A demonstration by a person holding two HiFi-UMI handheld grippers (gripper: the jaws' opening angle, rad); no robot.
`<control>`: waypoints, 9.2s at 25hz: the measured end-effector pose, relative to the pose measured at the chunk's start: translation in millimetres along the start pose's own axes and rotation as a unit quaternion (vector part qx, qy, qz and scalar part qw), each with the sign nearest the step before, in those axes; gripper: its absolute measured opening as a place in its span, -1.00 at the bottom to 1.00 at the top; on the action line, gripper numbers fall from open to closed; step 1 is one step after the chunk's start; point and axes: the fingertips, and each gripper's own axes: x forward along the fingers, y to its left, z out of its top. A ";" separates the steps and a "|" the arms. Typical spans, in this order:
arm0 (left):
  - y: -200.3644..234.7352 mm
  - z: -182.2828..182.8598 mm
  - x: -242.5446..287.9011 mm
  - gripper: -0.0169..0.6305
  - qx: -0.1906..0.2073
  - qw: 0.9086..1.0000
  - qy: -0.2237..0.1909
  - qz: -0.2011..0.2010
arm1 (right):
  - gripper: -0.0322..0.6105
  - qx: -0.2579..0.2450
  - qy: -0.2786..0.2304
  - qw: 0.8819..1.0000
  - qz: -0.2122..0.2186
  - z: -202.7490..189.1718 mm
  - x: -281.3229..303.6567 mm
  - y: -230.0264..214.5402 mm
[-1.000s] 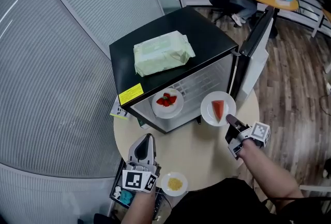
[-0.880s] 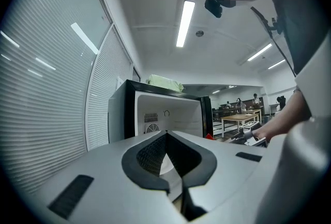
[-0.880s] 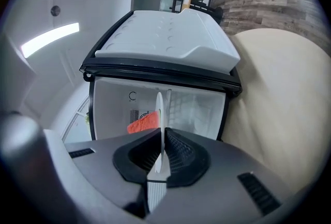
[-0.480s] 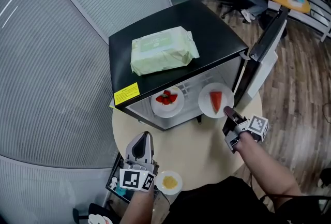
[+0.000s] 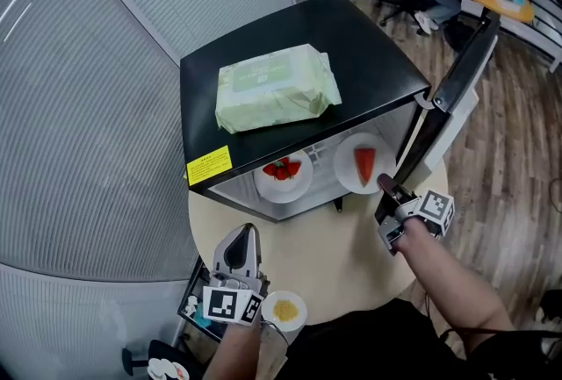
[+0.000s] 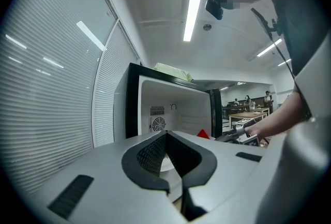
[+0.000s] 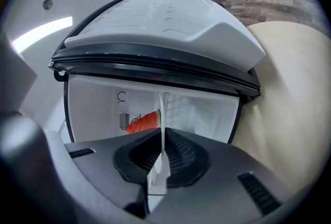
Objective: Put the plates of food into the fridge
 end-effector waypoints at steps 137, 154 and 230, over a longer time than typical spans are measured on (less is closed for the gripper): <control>97.4 -7.2 -221.2 -0.93 0.006 0.997 0.009 -0.074 | -0.85 0.024 0.101 0.994 -0.038 -384.7 -129.4 -75.0; 68.5 18.9 -127.4 -0.93 0.015 0.998 -0.014 -0.054 | -0.85 0.022 0.063 0.998 -0.013 -238.2 -80.2 -54.3; 122.8 -24.2 -114.1 -0.93 -0.005 0.994 0.089 0.070 | -0.36 -0.429 0.055 0.855 -0.285 -30.4 84.0 -127.7</control>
